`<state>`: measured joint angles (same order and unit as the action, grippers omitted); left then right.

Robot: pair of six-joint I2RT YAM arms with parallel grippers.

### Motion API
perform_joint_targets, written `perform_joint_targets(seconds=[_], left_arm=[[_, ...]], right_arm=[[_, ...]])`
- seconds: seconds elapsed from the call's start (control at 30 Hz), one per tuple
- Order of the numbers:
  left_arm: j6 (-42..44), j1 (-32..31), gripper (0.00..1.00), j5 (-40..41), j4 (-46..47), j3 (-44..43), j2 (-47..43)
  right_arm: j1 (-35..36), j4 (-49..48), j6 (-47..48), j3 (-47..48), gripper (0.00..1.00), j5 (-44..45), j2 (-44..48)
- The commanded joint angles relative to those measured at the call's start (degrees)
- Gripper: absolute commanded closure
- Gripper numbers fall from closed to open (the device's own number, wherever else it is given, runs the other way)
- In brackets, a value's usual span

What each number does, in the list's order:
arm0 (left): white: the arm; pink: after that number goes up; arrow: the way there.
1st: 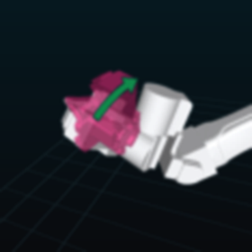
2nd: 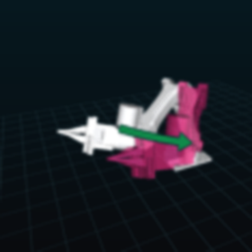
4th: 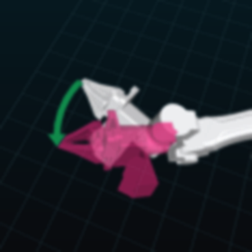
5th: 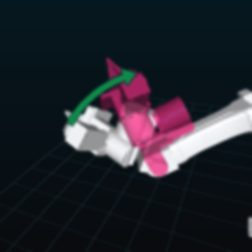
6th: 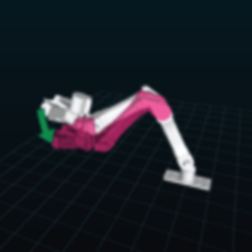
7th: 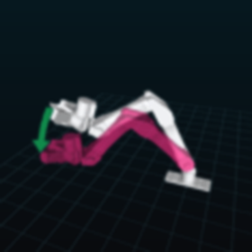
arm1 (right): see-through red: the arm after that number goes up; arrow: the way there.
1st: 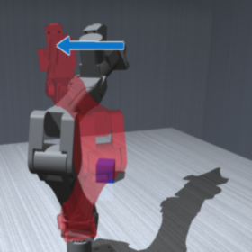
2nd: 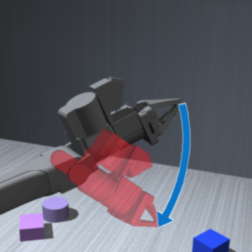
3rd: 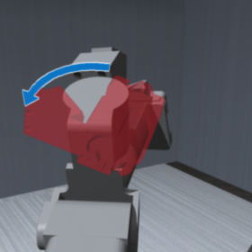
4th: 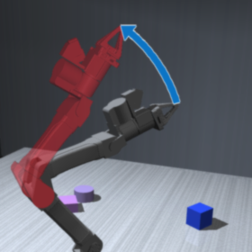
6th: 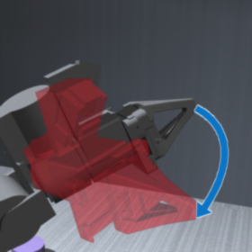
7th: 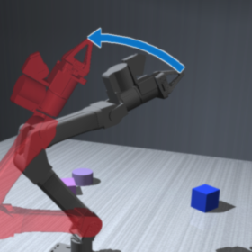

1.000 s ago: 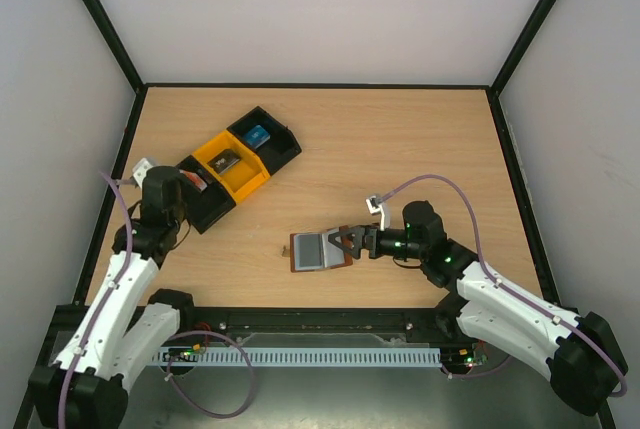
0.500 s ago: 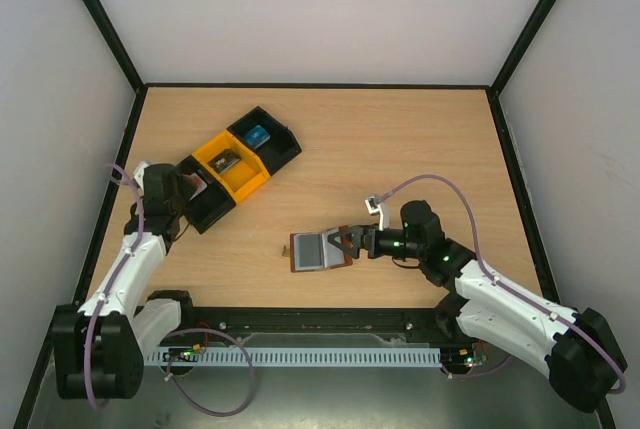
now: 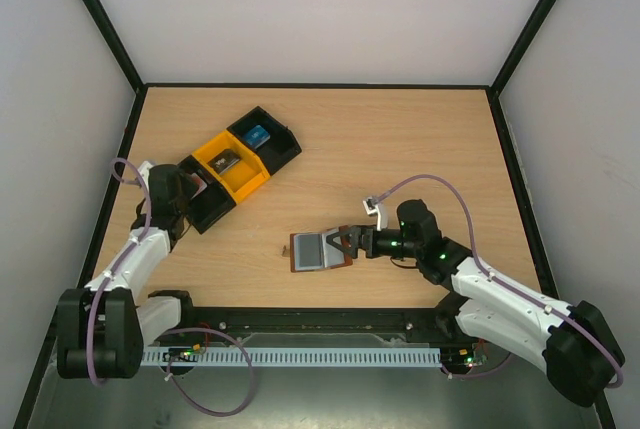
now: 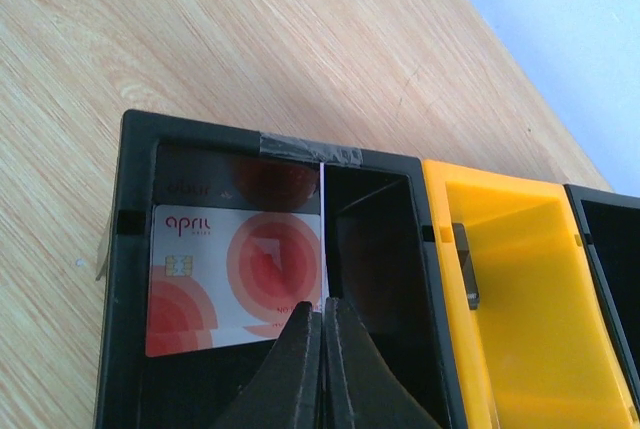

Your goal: Take the credit cards out of the card holder

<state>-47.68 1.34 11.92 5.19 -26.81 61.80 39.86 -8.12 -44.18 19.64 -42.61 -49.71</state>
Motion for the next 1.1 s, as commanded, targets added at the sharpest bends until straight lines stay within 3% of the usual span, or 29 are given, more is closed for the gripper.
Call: perform_joint_targets(seconds=[0.0, 1.07], left_arm=[[1.2, 0.5, 0.97, 2.1, 4.4, 1.3, 1.5], [2.6, 0.7, 0.97, 4.0, 8.8, 0.3, 10.3]], right_arm=[[0.0, -1.5, 0.3, 0.2, 0.02, 0.2, -0.1], [0.0, -1.6, -0.2, 0.4, 0.02, -0.3, 0.8]])
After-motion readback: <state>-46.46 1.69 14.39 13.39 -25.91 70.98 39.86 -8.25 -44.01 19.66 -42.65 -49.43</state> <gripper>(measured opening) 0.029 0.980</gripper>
